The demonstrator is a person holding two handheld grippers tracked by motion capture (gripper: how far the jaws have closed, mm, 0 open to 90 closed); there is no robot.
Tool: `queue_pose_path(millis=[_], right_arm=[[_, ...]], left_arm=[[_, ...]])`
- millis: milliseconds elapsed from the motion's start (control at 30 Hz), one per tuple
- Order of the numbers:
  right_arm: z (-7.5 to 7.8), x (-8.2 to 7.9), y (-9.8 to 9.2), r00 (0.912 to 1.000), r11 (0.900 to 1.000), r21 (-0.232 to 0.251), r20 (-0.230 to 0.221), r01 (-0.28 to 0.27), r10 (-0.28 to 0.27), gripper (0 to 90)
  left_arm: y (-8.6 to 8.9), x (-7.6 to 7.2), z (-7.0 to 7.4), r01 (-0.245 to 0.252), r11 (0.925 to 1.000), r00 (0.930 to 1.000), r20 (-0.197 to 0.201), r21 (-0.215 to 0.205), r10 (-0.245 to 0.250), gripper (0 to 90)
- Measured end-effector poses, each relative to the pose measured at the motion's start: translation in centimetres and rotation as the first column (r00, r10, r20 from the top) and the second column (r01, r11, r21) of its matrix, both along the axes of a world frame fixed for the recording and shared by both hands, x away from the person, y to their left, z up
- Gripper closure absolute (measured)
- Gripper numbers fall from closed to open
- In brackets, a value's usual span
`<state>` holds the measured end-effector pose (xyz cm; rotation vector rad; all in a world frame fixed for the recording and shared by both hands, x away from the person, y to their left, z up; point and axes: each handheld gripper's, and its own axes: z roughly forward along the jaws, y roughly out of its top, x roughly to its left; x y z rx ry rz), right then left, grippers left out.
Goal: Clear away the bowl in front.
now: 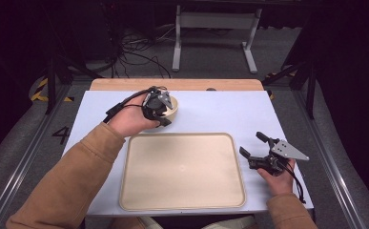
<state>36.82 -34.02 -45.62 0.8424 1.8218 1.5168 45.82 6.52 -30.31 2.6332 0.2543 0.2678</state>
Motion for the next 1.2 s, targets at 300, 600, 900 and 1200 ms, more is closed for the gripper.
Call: queue_pose_path(millis=[300,600,900,1200], right_arm=[[0.0,0.0,0.0,1.0000,1.000,0.001,-0.001,-0.001,0.001,8.4],[0.0,0.0,0.0,1.0000,1.000,0.001,-0.001,-0.001,0.001,8.4],[0.0,0.0,0.0,1.0000,1.000,0.001,-0.001,-0.001,0.001,8.4],[0.0,0.0,0.0,1.0000,1.000,0.000,0.000,-0.003,0.003,8.5]], left_arm=[[-1.0,-1.9,0.7,0.078,0.9966,0.9968,0.012,0.023,-0.079,82.4],[-1.7,-3.8,1.3,0.153,0.9873,0.9879,0.015,0.040,-0.154,82.4],[-2.3,-5.3,1.4,0.206,0.9773,0.9784,0.008,0.050,-0.206,82.4],[-3.2,-6.9,1.4,0.259,0.9643,0.9654,0.016,0.055,-0.260,82.4]])
